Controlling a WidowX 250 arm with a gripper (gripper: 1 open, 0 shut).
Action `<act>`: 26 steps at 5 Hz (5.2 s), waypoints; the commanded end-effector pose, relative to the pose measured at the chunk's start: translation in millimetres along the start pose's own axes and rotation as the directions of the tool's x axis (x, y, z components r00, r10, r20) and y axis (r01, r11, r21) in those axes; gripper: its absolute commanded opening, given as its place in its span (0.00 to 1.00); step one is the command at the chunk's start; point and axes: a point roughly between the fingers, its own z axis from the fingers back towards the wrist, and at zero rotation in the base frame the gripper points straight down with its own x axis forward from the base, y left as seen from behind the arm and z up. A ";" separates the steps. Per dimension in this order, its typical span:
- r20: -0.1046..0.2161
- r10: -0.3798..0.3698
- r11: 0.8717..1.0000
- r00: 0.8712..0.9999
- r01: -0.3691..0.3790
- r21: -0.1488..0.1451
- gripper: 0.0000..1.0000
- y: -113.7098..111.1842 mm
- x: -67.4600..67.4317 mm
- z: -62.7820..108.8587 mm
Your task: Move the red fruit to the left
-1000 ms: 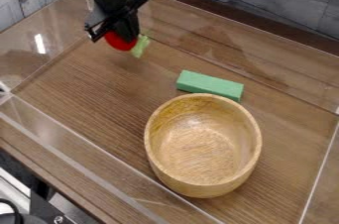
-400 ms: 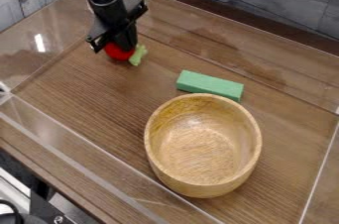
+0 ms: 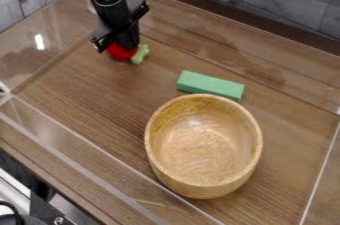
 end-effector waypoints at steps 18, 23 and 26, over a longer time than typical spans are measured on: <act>0.002 0.185 0.980 0.983 -0.184 0.075 0.00 12.2 50.4 5.8; -0.002 0.204 0.974 0.979 -0.202 0.101 1.00 15.2 51.6 -0.1; -0.008 0.183 0.977 0.983 -0.181 0.111 1.00 5.5 48.7 12.8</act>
